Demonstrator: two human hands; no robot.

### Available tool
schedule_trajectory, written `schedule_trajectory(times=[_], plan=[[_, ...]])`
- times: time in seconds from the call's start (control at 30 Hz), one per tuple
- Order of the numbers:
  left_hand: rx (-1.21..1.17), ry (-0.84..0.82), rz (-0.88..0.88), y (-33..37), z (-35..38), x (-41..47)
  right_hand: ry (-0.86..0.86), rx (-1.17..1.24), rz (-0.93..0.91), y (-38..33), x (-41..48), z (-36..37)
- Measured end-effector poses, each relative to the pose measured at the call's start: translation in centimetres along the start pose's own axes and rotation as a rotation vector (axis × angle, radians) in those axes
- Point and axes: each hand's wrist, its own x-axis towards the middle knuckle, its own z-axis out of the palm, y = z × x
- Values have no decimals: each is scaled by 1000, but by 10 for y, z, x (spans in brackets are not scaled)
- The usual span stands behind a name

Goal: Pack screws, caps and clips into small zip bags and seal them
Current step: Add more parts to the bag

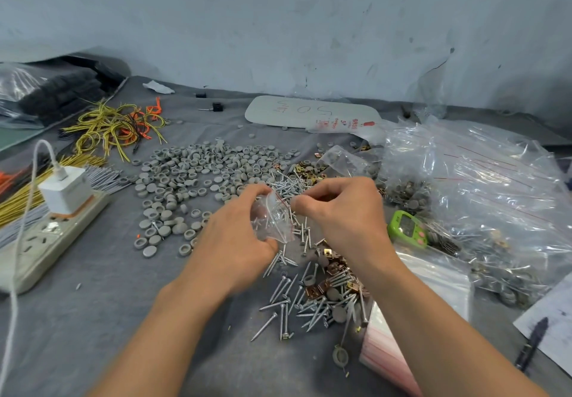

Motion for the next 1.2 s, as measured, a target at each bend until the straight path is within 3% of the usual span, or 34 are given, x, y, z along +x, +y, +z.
schedule_trajectory(times=[0.17,0.23,0.3,0.37,0.47,0.57,1.0,1.2], plan=[[-72,-8,41,7,1,-1,-301,-60,-122,-17,-10,3],[-125,16,49,7,0,-2,-263,-8,-93,-17,-5,-5],[-180,47,31,6,-2,-3,-106,-11,-65,-8,6,-21],[-234,70,1,4,-4,-2,-44,-203,-47,4,16,-38],[-265,99,-32,1,-7,0,-234,-567,-4,20,19,-45],[-250,106,-34,0,-9,-1,-383,-704,-9,27,11,-36],[-152,57,32,16,-3,-6,-426,-780,-55,26,-6,-21],[-112,62,61,27,3,-7,-257,-467,-32,27,-14,-19]])
